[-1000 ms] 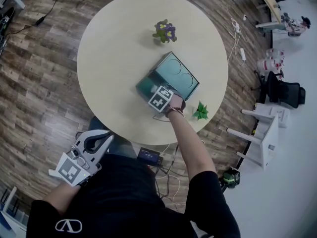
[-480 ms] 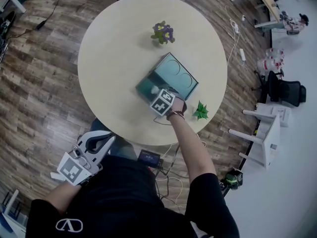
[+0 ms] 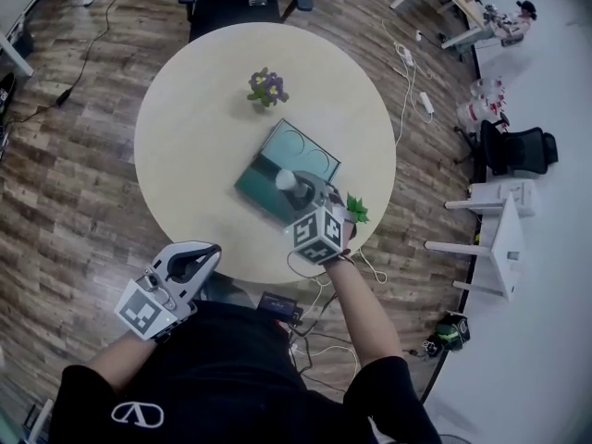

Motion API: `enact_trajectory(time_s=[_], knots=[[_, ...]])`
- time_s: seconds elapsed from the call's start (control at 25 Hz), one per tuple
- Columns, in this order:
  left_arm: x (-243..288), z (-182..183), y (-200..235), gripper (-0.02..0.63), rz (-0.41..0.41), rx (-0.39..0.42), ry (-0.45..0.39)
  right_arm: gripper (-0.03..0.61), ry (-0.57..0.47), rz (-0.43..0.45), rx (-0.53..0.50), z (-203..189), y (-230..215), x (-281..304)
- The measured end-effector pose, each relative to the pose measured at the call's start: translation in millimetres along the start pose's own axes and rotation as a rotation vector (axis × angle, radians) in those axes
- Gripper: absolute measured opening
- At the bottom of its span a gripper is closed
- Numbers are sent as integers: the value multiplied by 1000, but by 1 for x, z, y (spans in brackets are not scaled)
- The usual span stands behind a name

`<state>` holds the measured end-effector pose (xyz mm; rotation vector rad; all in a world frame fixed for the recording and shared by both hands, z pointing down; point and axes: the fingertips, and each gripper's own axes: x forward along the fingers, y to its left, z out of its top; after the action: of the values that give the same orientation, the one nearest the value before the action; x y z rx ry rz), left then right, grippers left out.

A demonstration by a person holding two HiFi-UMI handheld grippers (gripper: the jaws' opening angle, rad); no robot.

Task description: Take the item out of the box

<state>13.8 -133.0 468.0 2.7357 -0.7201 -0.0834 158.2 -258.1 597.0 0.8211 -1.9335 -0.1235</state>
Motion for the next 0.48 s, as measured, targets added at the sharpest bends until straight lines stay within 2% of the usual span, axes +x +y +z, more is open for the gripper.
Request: enact_trajectory(time_s=[0.2, 0.48], knots=[[22, 29, -14, 5, -75, 55, -24, 176, -189, -162, 100, 42, -18, -99], [57, 69, -38, 5, -208, 142, -65, 176, -370, -362, 208, 65, -16, -205]])
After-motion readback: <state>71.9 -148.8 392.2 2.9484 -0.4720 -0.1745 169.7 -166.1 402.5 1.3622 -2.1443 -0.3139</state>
